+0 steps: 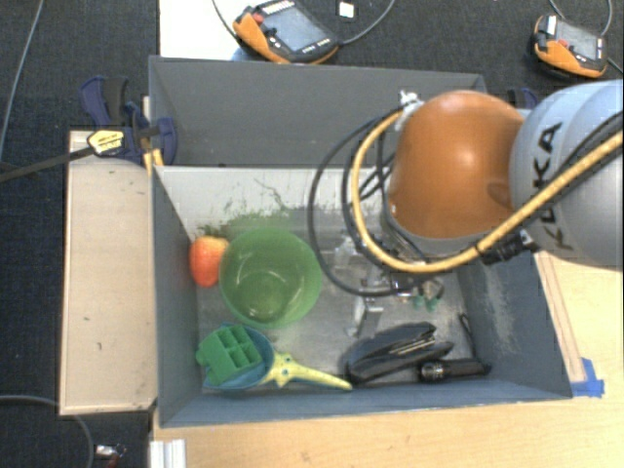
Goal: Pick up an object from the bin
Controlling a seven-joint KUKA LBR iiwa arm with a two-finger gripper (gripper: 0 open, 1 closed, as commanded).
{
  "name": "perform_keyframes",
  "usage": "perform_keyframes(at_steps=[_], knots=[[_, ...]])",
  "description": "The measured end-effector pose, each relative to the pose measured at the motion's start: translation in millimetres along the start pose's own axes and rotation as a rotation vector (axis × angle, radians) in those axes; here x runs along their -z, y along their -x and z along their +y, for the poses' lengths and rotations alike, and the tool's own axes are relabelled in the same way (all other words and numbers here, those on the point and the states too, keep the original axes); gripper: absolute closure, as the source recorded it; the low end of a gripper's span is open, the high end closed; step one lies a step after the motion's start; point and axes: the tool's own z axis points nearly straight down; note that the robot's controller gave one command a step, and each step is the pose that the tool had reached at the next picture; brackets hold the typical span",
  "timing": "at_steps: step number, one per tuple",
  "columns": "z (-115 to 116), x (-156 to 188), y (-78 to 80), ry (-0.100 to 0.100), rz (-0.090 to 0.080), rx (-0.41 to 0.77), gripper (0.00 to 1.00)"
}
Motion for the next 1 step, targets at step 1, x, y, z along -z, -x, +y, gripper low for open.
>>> perform_keyframes(at_steps=[1], knots=[[38.8,-75.3,17.6,0.001,0.000,0.041,0.00]])
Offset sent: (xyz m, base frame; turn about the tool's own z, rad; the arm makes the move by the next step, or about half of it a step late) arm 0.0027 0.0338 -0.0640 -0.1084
